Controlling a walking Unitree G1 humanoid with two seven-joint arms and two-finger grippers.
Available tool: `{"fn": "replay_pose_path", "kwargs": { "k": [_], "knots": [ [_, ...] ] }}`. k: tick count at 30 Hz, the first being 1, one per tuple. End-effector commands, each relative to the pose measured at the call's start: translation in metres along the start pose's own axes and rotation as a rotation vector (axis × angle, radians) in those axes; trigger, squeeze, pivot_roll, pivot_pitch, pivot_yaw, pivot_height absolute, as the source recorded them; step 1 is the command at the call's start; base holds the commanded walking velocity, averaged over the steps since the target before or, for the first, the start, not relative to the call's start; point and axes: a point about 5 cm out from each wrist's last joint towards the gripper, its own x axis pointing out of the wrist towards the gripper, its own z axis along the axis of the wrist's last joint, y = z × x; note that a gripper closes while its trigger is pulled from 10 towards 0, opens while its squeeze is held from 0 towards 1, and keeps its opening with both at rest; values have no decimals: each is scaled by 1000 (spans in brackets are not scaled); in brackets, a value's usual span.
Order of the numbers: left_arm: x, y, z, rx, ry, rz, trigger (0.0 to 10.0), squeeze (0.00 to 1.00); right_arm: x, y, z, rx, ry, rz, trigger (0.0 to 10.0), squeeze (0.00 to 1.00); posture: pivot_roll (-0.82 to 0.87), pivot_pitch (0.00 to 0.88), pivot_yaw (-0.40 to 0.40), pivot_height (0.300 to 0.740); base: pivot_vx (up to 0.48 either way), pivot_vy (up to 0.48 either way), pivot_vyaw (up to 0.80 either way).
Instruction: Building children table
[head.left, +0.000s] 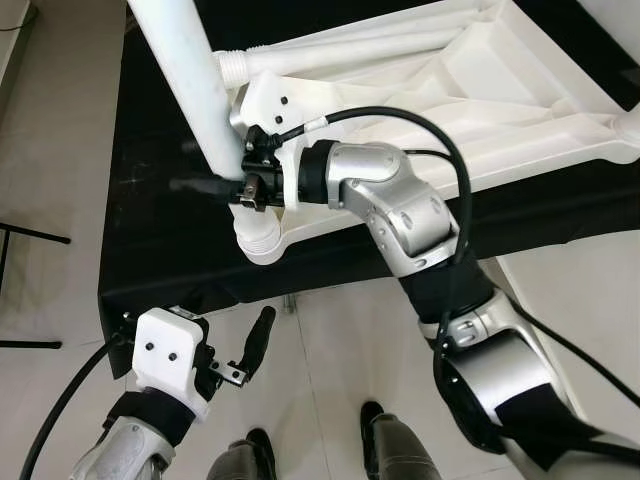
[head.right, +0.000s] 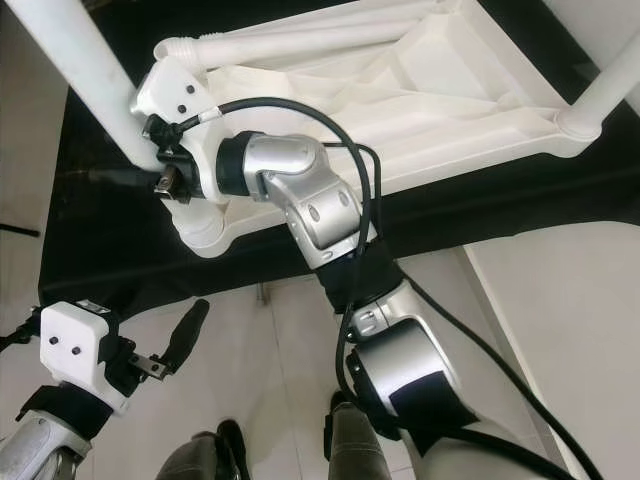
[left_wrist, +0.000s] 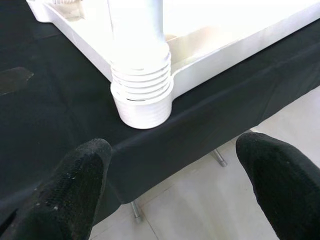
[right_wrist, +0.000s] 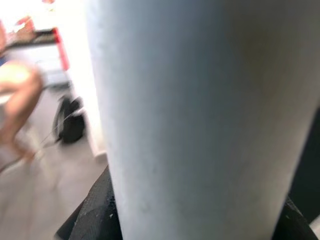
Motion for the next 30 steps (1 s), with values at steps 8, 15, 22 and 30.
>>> {"fn": "replay_pose_path", "kwargs": {
  "k": [8,15,22,30],
  "knots": [
    [-2,0,-5,-5,22,8,10000,0,-26,29,-74,30,189,-476,10000,0,18,366,36,740,0,0,0],
    [0,2,-6,1,24,10,10000,0,-15,38,-68,24,168,-488,10000,0,21,356,39,740,0,0,0],
    [2,3,-7,7,22,14,10000,0,-11,26,-61,14,154,-520,10000,0,21,352,33,740,0,0,0],
    [4,6,-8,9,22,19,10000,0,-6,22,-52,61,89,-483,10000,0,24,343,32,740,0,0,0]
  ]
}}
